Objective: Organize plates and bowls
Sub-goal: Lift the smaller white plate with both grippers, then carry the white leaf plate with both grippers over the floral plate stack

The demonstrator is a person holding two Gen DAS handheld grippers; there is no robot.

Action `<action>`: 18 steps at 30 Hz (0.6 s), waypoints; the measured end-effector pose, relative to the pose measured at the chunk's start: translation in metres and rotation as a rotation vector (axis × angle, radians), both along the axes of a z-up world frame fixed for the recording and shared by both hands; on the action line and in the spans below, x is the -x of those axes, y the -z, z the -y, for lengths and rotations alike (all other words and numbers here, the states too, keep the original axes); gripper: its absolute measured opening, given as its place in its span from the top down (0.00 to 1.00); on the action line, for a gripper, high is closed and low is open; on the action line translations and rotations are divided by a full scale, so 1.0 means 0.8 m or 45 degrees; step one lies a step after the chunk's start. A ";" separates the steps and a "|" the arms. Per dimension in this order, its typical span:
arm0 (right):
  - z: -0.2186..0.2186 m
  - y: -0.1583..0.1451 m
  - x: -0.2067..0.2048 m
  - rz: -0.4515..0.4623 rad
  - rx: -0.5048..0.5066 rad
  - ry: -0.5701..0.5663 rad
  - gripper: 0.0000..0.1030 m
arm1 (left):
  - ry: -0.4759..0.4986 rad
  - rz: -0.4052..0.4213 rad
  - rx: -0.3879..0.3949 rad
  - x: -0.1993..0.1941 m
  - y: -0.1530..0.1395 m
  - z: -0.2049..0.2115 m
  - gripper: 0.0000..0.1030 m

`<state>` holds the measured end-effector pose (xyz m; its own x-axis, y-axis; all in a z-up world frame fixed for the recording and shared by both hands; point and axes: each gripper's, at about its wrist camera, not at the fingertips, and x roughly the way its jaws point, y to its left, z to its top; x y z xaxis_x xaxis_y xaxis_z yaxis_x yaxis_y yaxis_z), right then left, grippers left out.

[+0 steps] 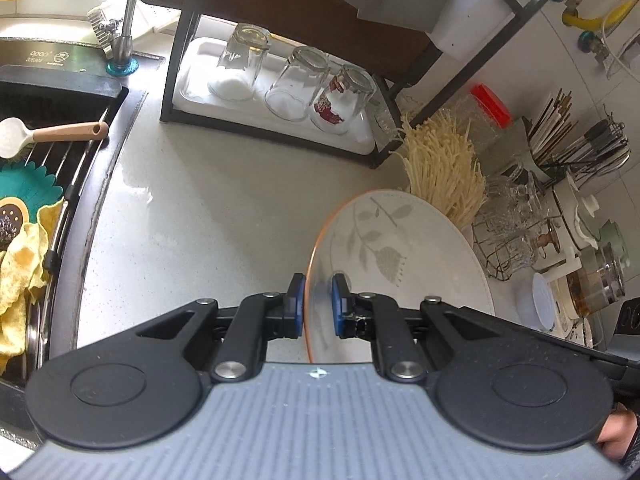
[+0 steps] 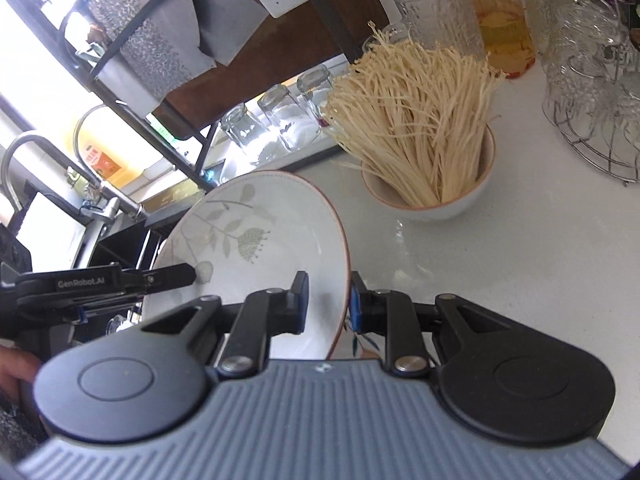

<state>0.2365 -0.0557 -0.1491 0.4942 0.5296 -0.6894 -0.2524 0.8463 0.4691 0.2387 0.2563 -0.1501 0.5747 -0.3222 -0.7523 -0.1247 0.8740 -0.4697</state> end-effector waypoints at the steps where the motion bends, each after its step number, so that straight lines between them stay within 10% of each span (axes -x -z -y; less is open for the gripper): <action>1: 0.002 0.000 0.003 -0.004 0.010 -0.006 0.77 | 0.002 -0.006 0.005 0.003 0.002 0.004 0.85; 18: 0.057 0.020 0.055 -0.089 0.207 -0.056 0.77 | 0.125 -0.123 -0.009 0.049 0.034 0.078 0.85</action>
<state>0.1926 -0.1012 -0.1648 0.4211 0.4283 -0.7995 -0.2627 0.9013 0.3445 0.1994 0.1940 -0.1774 0.4654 -0.3681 -0.8049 -0.0826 0.8874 -0.4536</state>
